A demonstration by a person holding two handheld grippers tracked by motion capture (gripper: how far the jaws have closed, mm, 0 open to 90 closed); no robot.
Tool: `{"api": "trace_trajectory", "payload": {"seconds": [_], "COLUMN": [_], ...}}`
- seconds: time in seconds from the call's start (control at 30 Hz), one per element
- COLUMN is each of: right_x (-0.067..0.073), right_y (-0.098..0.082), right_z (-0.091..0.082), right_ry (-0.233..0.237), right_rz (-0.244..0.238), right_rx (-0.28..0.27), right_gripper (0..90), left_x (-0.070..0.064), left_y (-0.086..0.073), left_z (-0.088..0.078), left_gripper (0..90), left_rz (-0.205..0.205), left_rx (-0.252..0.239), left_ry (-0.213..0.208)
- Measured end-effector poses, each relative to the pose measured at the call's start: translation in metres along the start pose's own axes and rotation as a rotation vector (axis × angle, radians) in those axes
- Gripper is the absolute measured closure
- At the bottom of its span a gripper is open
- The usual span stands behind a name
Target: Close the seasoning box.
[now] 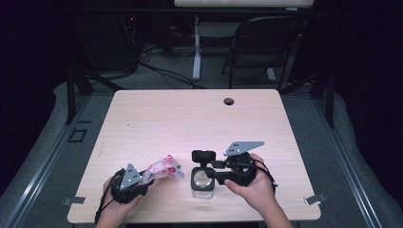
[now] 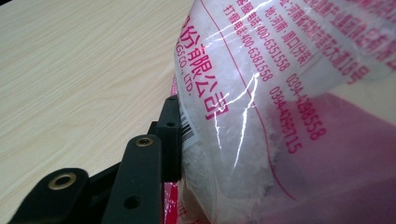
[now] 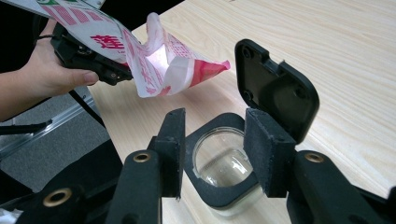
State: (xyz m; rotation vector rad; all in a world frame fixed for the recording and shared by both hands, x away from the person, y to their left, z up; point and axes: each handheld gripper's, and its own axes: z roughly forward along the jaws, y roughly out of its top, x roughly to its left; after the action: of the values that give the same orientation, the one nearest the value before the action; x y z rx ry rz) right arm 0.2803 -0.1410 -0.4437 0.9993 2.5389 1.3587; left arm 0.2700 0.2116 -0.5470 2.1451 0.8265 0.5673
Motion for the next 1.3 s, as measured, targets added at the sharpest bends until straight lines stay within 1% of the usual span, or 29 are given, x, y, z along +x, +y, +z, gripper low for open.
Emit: {"api": "trace_trajectory", "payload": {"seconds": [0.07,0.2,0.33,0.53,0.6,0.63,0.67,0.77,0.8,0.83,0.87,0.97,1.0,1.07,1.17,1.3], "right_x": [-0.001,0.000,-0.001,-0.004,-0.005,-0.005,-0.006,-0.008,-0.008,-0.009,-0.008,-0.008,-0.008,-0.008,-0.008,-0.008], "right_y": [-0.001,-0.003,-0.005,-0.007,-0.007,-0.007,-0.008,-0.008,-0.008,-0.008,-0.008,-0.008,-0.008,-0.008,-0.008,-0.008], "right_z": [-0.001,-0.001,0.000,0.000,0.000,0.000,-0.001,-0.002,-0.002,-0.002,-0.002,-0.004,-0.005,-0.006,-0.007,-0.007], "right_ry": [-0.007,-0.005,-0.002,-0.008,-0.008,-0.017,-0.024,-0.028,-0.028,-0.028,-0.030,-0.029,-0.028,-0.030,-0.026,-0.027], "right_rz": [-0.009,-0.012,-0.019,-0.018,-0.007,0.004,0.006,0.011,0.012,0.011,0.013,0.016,0.015,0.014,0.018,0.021], "right_rx": [0.001,-0.013,-0.010,0.001,-0.003,-0.001,0.000,0.003,0.001,0.003,-0.002,-0.007,-0.006,-0.011,-0.016,-0.018], "right_gripper": [58.2,57.7,58.0,59.9,59.3,59.2,59.3,59.2,59.2,59.2,59.1,59.1,59.1,59.1,59.1,59.2], "left_x": [0.000,0.001,0.000,-0.004,-0.005,-0.005,-0.006,-0.007,-0.008,-0.008,-0.008,-0.008,-0.008,-0.007,-0.008,-0.010], "left_y": [0.000,0.001,0.003,0.007,0.008,0.009,0.011,0.013,0.015,0.016,0.018,0.023,0.024,0.027,0.031,0.037], "left_z": [0.000,0.000,-0.001,-0.002,-0.002,-0.002,-0.002,-0.002,-0.003,-0.003,-0.004,-0.005,-0.005,-0.007,-0.008,-0.008], "left_gripper": [64.1,64.1,64.1,64.1,64.1,64.1,64.1,64.1,64.1,64.1,64.1,64.2,64.2,64.1,64.2,64.2], "left_rz": [0.003,0.006,0.017,0.066,0.078,0.087,0.099,0.111,0.125,0.131,0.143,0.158,0.156,0.167,0.178,0.214], "left_rx": [0.001,-0.004,-0.006,-0.004,-0.009,-0.007,-0.005,-0.012,-0.009,-0.010,-0.012,-0.017,-0.023,-0.023,-0.029,-0.023], "left_ry": [0.006,0.019,0.044,0.088,0.101,0.107,0.113,0.131,0.144,0.147,0.163,0.187,0.194,0.198,0.214,0.234]}}
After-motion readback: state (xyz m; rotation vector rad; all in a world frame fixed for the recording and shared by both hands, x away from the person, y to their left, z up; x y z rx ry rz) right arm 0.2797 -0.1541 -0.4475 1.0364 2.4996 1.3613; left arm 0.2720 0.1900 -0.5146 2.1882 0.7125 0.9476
